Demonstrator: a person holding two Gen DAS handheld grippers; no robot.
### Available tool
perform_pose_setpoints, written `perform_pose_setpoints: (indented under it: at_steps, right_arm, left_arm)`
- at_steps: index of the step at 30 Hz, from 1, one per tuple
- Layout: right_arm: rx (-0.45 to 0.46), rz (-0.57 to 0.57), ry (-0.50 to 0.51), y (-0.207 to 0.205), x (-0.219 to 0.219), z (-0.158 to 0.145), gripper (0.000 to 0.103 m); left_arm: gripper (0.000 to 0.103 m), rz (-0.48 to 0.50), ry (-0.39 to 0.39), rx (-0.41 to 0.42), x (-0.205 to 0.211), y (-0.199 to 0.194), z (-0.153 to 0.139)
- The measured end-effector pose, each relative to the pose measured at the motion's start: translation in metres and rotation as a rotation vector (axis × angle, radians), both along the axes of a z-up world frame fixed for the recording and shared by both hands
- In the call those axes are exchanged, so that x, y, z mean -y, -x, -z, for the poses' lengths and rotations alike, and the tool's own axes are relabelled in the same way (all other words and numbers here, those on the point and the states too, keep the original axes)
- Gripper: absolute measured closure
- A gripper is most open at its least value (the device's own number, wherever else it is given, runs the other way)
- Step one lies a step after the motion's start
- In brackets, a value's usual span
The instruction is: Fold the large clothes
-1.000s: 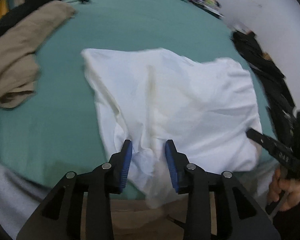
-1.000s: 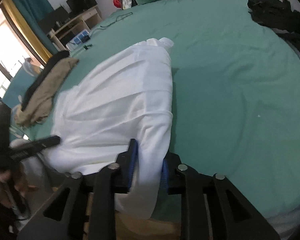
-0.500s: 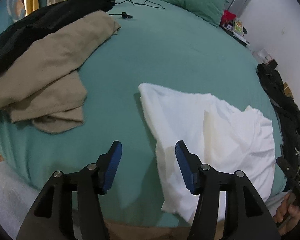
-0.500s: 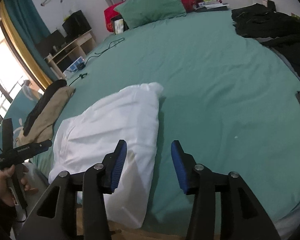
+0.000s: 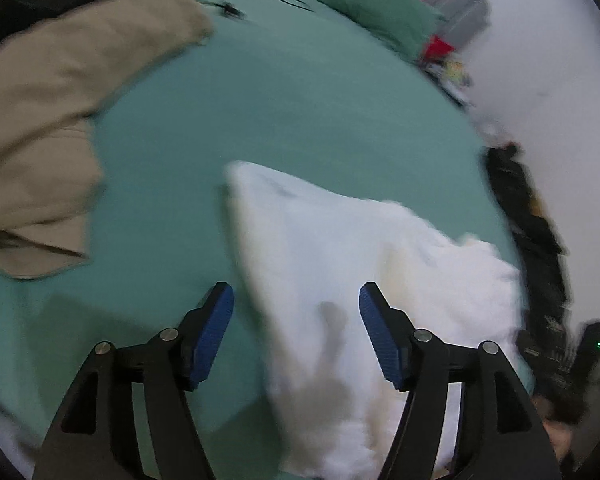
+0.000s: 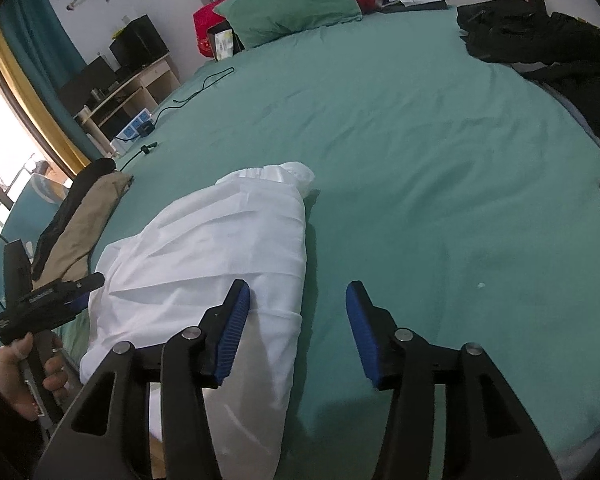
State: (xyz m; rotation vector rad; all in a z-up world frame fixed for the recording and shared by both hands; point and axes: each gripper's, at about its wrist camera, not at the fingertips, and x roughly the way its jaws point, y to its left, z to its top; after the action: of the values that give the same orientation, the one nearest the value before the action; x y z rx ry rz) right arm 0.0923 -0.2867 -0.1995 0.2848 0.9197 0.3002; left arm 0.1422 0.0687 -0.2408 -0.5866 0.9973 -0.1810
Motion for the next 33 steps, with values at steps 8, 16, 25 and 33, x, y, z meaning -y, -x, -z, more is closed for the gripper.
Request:
perform_pose_setpoints:
  at_steps: [8, 16, 25, 33]
  right_arm:
    - [-0.046, 0.029, -0.005, -0.003, 0.0, 0.013, 0.039]
    - [-0.051, 0.021, -0.008, 0.003, 0.0, 0.014, 0.039]
    - [-0.064, 0.02, -0.028, 0.003, 0.002, 0.016, 0.038]
    - [-0.065, 0.014, -0.021, 0.002, 0.002, 0.018, 0.036]
  left_arm:
    - [0.035, 0.193, 0.124, -0.011, 0.052, -0.01, 0.012]
    - [0.035, 0.293, 0.127, -0.011, 0.063, -0.018, 0.001]
    - [0.026, 0.093, 0.048, -0.003, 0.029, -0.01, 0.007]
    - [0.022, 0.245, 0.377, -0.037, 0.072, -0.022, 0.024]
